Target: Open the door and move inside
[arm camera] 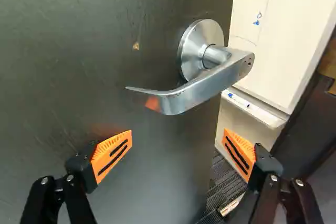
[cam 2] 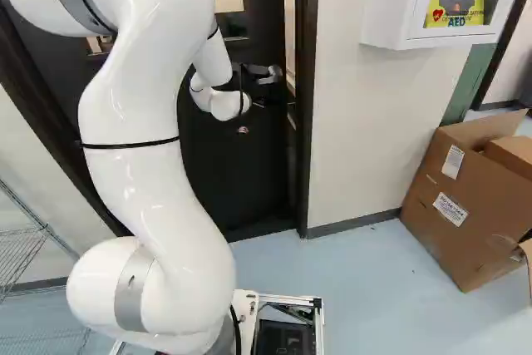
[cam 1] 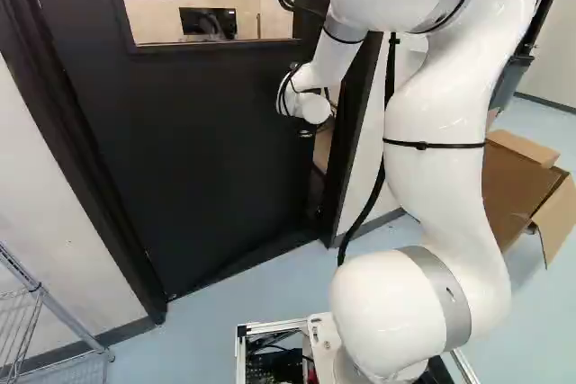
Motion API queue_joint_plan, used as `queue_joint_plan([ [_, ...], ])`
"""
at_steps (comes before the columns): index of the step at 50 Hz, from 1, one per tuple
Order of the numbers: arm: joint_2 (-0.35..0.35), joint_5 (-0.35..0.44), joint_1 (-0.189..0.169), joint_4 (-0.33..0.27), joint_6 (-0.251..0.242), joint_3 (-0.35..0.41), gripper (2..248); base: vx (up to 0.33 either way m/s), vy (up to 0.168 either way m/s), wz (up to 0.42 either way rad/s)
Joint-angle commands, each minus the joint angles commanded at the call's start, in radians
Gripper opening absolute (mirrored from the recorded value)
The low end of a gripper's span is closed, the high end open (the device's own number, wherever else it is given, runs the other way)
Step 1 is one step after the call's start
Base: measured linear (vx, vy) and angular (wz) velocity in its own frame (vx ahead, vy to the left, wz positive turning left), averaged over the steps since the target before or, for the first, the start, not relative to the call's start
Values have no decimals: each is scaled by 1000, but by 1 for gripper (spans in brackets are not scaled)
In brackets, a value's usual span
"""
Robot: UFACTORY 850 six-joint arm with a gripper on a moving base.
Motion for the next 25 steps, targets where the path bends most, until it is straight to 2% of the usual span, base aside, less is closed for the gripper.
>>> queue_joint_plan([
  [25,-119,0,30,0,0,-150,247,0,0,0],
])
